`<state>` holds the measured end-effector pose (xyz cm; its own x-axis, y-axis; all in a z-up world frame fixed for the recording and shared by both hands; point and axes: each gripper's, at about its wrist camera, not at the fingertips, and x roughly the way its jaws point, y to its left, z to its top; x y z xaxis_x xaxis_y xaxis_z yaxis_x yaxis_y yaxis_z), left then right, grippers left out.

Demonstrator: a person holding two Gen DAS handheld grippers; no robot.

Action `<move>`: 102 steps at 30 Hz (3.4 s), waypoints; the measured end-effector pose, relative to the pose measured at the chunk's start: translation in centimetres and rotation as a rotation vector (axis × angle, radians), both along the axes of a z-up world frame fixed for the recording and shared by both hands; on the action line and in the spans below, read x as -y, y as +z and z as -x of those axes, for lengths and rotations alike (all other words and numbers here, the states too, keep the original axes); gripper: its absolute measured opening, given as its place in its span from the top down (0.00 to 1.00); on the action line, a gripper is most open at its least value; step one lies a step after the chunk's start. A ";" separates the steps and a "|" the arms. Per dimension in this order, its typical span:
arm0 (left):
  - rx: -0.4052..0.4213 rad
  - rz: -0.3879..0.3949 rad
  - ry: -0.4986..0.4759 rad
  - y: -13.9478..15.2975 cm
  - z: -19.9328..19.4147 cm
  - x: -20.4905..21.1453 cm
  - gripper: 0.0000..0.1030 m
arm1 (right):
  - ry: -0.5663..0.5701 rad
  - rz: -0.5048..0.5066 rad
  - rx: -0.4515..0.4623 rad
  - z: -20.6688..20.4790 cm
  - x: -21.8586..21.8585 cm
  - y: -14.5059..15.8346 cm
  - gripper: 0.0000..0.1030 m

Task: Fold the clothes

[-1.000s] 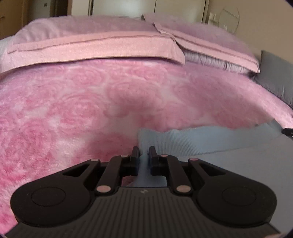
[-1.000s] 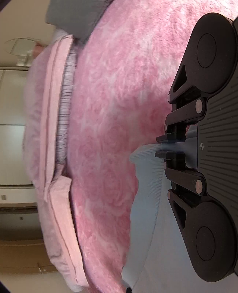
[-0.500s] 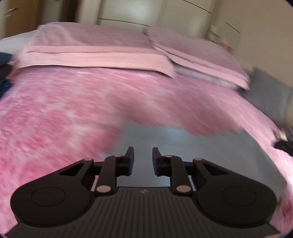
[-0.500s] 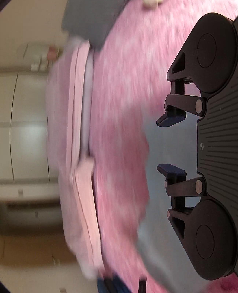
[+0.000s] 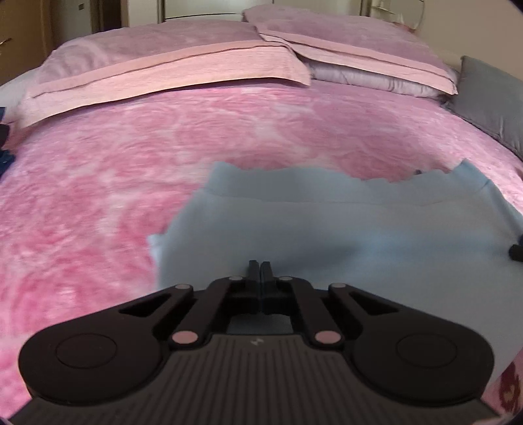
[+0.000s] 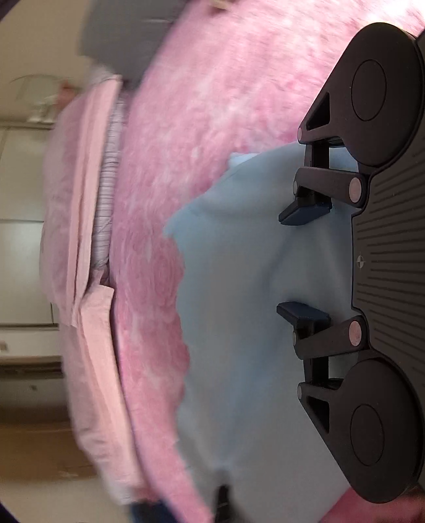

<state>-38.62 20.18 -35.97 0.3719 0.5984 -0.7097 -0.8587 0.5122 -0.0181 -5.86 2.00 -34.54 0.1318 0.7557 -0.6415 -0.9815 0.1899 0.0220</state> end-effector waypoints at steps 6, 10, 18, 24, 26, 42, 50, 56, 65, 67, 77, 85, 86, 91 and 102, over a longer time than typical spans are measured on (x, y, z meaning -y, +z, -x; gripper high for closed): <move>0.046 -0.022 0.020 3.3 2.5 3.9 0.97 | -0.048 -0.054 0.062 2.7 2.0 3.0 0.51; 0.038 0.003 0.021 2.3 3.3 6.8 0.97 | -0.050 -0.029 0.044 4.3 4.4 2.1 0.51; -0.085 -0.037 0.107 2.2 3.0 8.9 0.96 | -0.121 -0.026 0.024 4.6 6.3 2.7 0.51; -0.118 -0.054 0.104 2.6 3.1 9.8 0.95 | -0.147 -0.037 0.014 4.4 7.6 2.9 0.51; -0.121 -0.055 0.102 2.6 3.1 9.8 0.95 | -0.151 -0.039 0.018 4.4 7.9 3.0 0.51; -0.032 -0.020 0.055 3.2 5.1 7.8 0.94 | -0.229 -0.024 -0.146 -2.9 8.9 3.2 0.51; 0.134 -0.003 0.011 5.7 4.6 2.0 0.88 | -0.153 -0.076 -0.085 -5.0 2.7 5.7 0.51; 0.088 0.005 -0.164 4.0 -2.9 0.8 0.94 | 0.030 -0.054 -0.085 -0.6 -3.6 4.2 0.52; -0.062 -0.050 -0.255 -1.2 -8.4 -0.4 0.95 | 0.079 0.052 0.045 1.0 -6.8 -0.6 0.51; -0.053 -0.049 -0.221 -1.1 -7.4 -1.0 0.97 | 0.038 0.047 0.054 -0.5 -6.1 -0.5 0.51; 0.083 -0.005 0.069 3.5 4.4 -0.1 0.96 | -0.152 0.024 0.013 -3.5 1.2 2.5 0.59; 0.537 0.339 0.335 2.9 14.4 8.4 0.67 | -0.369 -0.106 -0.618 -4.0 11.9 2.9 0.42; 0.584 0.377 0.354 2.2 14.6 8.9 0.67 | -0.396 -0.106 -0.688 -4.0 12.7 2.5 0.42; 0.714 0.482 0.436 -0.9 13.4 8.5 0.63 | -0.464 -0.117 -0.883 -4.5 12.1 0.4 0.42; 0.679 0.373 0.448 -2.1 12.4 7.1 0.89 | -0.563 -0.168 -0.871 -5.6 10.8 -1.0 0.86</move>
